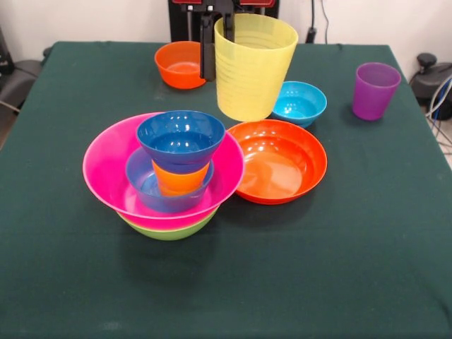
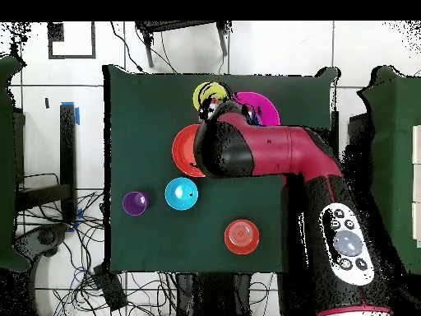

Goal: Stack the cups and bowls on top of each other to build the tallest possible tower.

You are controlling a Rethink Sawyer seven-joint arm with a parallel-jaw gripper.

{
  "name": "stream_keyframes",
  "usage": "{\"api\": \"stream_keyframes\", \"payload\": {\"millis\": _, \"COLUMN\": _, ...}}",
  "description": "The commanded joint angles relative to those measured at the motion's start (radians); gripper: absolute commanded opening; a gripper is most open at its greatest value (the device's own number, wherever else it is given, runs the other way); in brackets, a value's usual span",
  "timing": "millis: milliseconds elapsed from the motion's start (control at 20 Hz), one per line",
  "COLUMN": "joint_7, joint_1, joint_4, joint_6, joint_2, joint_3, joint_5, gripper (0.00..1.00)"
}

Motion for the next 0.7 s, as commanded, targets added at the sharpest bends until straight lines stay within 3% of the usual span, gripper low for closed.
{"api": "stream_keyframes", "payload": {"millis": 50, "joint_7": -0.129, "joint_1": -0.01, "joint_4": 0.096, "joint_6": 0.092, "joint_2": 0.069, "joint_3": 0.055, "joint_5": -0.087, "gripper": 0.0}}
{"api": "stream_keyframes", "payload": {"millis": 700, "joint_7": -0.192, "joint_1": -0.139, "joint_4": 0.17, "joint_6": 0.09, "joint_2": 0.09, "joint_3": 0.142, "joint_5": -0.123, "gripper": 0.0}}
